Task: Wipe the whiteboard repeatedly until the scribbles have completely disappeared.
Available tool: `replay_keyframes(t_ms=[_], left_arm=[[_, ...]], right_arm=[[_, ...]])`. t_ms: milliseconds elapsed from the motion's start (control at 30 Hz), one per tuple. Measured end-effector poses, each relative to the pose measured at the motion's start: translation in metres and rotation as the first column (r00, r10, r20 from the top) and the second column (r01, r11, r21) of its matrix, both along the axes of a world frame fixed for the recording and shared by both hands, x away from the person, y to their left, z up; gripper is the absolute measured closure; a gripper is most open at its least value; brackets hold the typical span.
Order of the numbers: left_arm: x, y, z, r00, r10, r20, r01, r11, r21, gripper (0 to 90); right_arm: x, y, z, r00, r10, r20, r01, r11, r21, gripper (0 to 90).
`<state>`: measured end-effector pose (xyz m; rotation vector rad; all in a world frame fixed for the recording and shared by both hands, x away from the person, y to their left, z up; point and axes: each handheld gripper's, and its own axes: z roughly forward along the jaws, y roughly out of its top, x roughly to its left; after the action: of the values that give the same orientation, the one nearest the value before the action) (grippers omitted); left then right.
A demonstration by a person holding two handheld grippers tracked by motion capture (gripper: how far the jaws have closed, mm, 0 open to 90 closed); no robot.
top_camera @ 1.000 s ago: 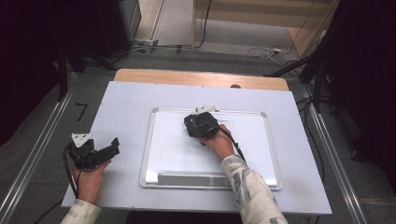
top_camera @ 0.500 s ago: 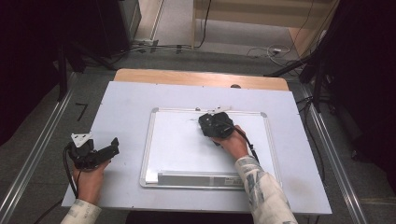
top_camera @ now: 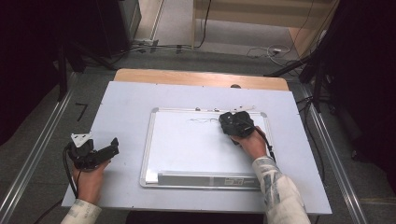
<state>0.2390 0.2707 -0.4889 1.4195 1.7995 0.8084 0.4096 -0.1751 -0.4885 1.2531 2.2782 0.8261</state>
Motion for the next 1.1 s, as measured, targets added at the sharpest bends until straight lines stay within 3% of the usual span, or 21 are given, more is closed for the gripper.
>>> replay_keyframes(t_ms=[267, 467, 867, 1100], left_arm=[[-0.001, 0.001, 0.000, 1.0000, 0.003, 0.000, -0.003, 1.0000, 0.001, 2.7], [-0.001, 0.000, 0.000, 1.0000, 0.004, 0.000, -0.004, 1.0000, 0.003, 2.8], [-0.001, 0.001, 0.001, 1.0000, 0.006, 0.002, -0.006, 1.0000, 0.002, 2.8], [-0.001, 0.000, 0.001, 1.0000, 0.000, 0.005, 0.000, 1.0000, 0.003, 2.7]], right_arm=[[0.005, -0.021, 0.001, 0.9984, -0.057, -0.001, 0.057, 0.998, -0.010, 38.5], [0.005, -0.022, 0.002, 0.9966, -0.082, -0.009, 0.081, 0.997, -0.013, 38.5], [0.006, 0.026, 0.002, 0.9999, 0.000, -0.014, 0.000, 1.000, -0.023, 38.5], [0.005, 0.040, 0.001, 0.9996, 0.024, -0.012, -0.024, 1.000, -0.015, 38.5]])
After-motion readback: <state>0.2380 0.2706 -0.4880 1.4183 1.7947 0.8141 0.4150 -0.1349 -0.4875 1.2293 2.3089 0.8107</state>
